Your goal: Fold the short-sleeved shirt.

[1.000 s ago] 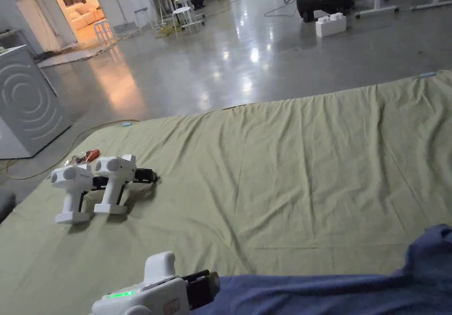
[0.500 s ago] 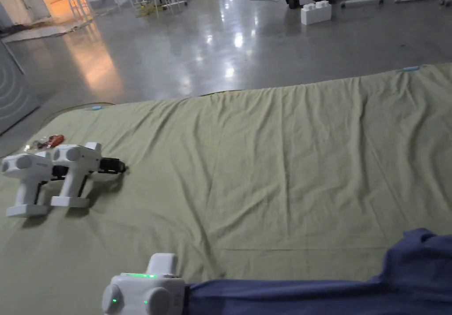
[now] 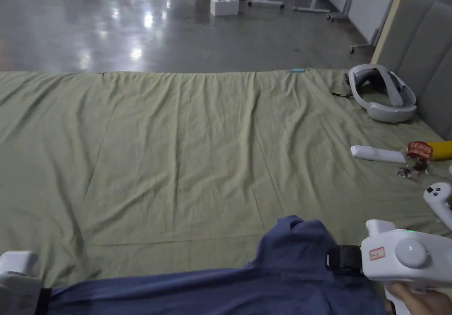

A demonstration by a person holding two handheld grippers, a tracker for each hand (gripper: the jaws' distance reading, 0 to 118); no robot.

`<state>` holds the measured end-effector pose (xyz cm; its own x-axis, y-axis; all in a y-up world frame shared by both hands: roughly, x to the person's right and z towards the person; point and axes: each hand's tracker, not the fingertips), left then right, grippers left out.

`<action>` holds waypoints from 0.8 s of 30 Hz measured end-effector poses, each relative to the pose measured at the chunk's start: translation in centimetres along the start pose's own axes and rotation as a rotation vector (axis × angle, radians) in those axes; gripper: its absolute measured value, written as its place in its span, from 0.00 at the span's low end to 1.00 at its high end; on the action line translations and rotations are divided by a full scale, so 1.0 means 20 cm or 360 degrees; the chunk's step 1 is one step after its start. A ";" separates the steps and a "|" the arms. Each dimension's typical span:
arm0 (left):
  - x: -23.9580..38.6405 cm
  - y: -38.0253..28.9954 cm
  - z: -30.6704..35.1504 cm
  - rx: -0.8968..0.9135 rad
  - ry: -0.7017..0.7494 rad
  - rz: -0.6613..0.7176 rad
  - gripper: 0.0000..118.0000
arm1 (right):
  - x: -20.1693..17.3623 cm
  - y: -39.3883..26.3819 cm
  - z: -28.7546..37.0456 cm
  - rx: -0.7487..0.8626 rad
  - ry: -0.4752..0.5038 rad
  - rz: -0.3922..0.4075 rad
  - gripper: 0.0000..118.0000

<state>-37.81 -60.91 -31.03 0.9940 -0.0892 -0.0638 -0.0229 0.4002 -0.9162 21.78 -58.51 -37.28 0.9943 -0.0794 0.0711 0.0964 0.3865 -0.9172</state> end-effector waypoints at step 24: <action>-0.24 -1.02 0.91 0.0465 -0.0365 0.0244 0.05 | 0.05 -1.00 0.83 0.0325 0.0201 0.0188 0.05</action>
<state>-40.09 -51.97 -4.81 0.9803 0.1846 -0.0707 -0.1743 0.6386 -0.7496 21.52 -51.08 -12.43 0.9869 -0.1319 -0.0930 0.0000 0.5765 -0.8171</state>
